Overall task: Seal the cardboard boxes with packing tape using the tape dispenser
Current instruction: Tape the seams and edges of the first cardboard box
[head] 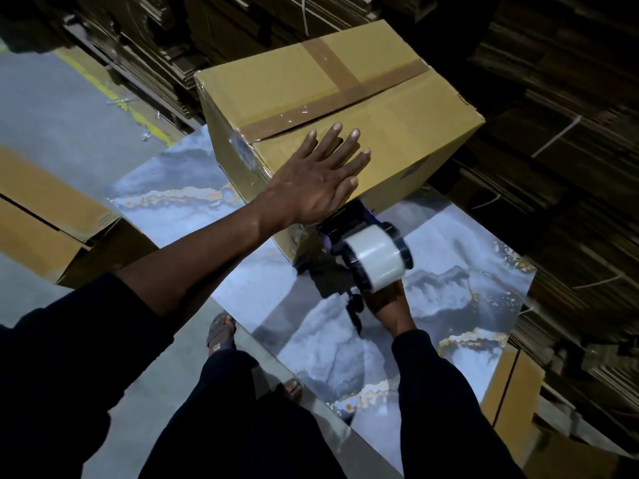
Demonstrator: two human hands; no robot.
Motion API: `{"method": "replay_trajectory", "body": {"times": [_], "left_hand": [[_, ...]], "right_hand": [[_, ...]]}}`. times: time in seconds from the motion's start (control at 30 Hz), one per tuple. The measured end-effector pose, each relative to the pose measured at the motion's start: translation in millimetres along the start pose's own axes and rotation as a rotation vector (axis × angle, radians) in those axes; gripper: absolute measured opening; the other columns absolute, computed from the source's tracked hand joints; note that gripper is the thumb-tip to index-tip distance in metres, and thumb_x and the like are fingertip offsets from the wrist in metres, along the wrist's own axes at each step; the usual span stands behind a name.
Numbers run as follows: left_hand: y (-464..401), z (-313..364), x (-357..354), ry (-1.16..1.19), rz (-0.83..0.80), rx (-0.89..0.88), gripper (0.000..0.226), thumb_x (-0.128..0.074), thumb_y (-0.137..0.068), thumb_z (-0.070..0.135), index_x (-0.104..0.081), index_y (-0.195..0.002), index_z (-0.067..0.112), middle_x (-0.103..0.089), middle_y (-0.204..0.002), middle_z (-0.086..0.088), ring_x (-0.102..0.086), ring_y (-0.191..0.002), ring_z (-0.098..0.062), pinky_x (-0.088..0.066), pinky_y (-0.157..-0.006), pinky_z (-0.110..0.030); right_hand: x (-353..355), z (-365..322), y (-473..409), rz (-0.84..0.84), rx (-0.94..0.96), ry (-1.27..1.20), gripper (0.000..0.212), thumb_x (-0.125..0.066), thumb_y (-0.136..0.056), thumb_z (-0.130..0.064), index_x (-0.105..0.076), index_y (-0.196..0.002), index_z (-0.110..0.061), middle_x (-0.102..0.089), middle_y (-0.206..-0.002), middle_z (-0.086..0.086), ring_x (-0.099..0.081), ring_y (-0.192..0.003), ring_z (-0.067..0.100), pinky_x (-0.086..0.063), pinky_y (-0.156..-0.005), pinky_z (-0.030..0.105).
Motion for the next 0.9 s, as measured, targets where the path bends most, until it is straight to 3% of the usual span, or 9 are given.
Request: {"method": "replay_trajectory", "body": {"times": [0.07, 0.13, 0.2, 0.27, 0.4, 0.5, 0.7, 0.8, 0.9], "left_hand": [[0, 0, 0, 0.002, -0.002, -0.002, 0.065, 0.001, -0.107, 0.051, -0.007, -0.167, 0.027, 0.003, -0.174, -0.004, 0.011, -0.16, -0.031, 0.002, -0.129, -0.053], [0, 0, 0, 0.006, -0.004, -0.005, 0.066, 0.001, -0.106, 0.051, -0.009, -0.167, 0.027, 0.001, -0.174, -0.005, 0.01, -0.16, -0.031, 0.001, -0.129, -0.053], [0, -1, 1, 0.016, -0.006, -0.011, 0.066, -0.001, -0.107, 0.051, -0.01, -0.167, 0.027, 0.0, -0.174, -0.006, 0.009, -0.16, -0.032, 0.0, -0.128, -0.054], [0, -1, 3, 0.023, -0.016, -0.014, 0.067, 0.0, -0.106, 0.051, -0.009, -0.167, 0.027, 0.001, -0.174, -0.006, 0.01, -0.16, -0.032, 0.0, -0.128, -0.054], [1, 0, 5, 0.017, -0.026, -0.012, 0.069, 0.004, -0.104, 0.052, -0.007, -0.167, 0.027, 0.003, -0.174, -0.006, 0.012, -0.16, -0.032, 0.002, -0.128, -0.054], [2, -1, 3, 0.006, -0.008, -0.02, 0.066, 0.0, -0.106, 0.051, -0.009, -0.167, 0.027, 0.001, -0.174, -0.006, 0.01, -0.16, -0.033, 0.001, -0.128, -0.055], [0, -2, -2, -0.007, -0.007, -0.027, 0.066, 0.001, -0.106, 0.052, -0.008, -0.167, 0.028, 0.002, -0.174, -0.006, 0.01, -0.16, -0.033, 0.001, -0.128, -0.055], [-1, -5, 0, 0.032, 0.002, -0.022, 0.062, -0.004, -0.109, 0.051, -0.01, -0.167, 0.028, 0.0, -0.174, -0.005, 0.01, -0.16, -0.031, 0.001, -0.129, -0.054], [2, -5, 2, 0.108, 0.049, -0.018, 0.061, -0.01, -0.111, 0.047, -0.025, -0.165, 0.022, -0.014, -0.173, -0.004, 0.0, -0.161, -0.029, -0.003, -0.13, -0.051]], "right_hand": [[-3, 12, 1, -0.102, -0.079, -0.097, 0.015, -0.073, -0.092, -0.011, -0.059, -0.096, -0.012, -0.062, -0.079, 0.007, -0.048, -0.06, 0.001, -0.042, -0.059, 0.013], [-3, 17, 3, -0.116, -0.149, -0.112, 0.027, -0.075, -0.094, -0.016, -0.052, -0.081, -0.013, -0.053, -0.059, -0.003, -0.044, -0.049, 0.001, -0.036, -0.05, 0.016], [-4, 17, 6, -0.119, -0.184, -0.162, 0.024, -0.068, -0.098, -0.007, -0.052, -0.082, 0.001, -0.046, -0.056, 0.012, -0.044, -0.052, 0.01, -0.033, -0.047, 0.019], [-1, 14, 6, -0.089, -0.166, -0.211, 0.023, -0.07, -0.095, -0.008, -0.056, -0.091, 0.01, -0.045, -0.067, 0.025, -0.044, -0.068, 0.023, -0.034, -0.05, 0.023], [2, 12, 1, 0.005, -0.169, -0.18, 0.02, -0.073, -0.093, -0.01, -0.057, -0.09, 0.001, -0.053, -0.069, 0.017, -0.046, -0.061, 0.024, -0.037, -0.052, 0.031], [6, 19, -3, 0.077, -0.292, -0.282, 0.036, -0.077, -0.088, -0.024, -0.046, -0.071, -0.018, -0.035, -0.056, 0.01, -0.026, -0.045, 0.019, -0.025, -0.047, 0.028], [26, 15, -24, 0.295, -0.362, -0.377, 0.032, -0.064, -0.091, 0.0, -0.046, -0.071, -0.018, -0.036, -0.053, 0.006, -0.03, -0.043, 0.018, -0.025, -0.051, 0.032], [36, 14, -22, 0.292, -0.364, -0.418, 0.037, -0.065, -0.092, -0.001, -0.044, -0.067, -0.017, -0.035, -0.051, 0.005, -0.029, -0.044, 0.018, -0.025, -0.049, 0.03], [43, 15, -9, 0.229, -0.351, -0.489, 0.038, -0.064, -0.095, -0.002, -0.042, -0.069, -0.018, -0.031, -0.05, 0.0, -0.025, -0.04, 0.015, -0.022, -0.042, 0.024]]}}
Point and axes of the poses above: each hand's wrist, its own y-axis away from the middle knuckle, its own x-axis out of the back of the hand, z = x × y, the point moved 1 cm from there along -y, towards the middle knuckle
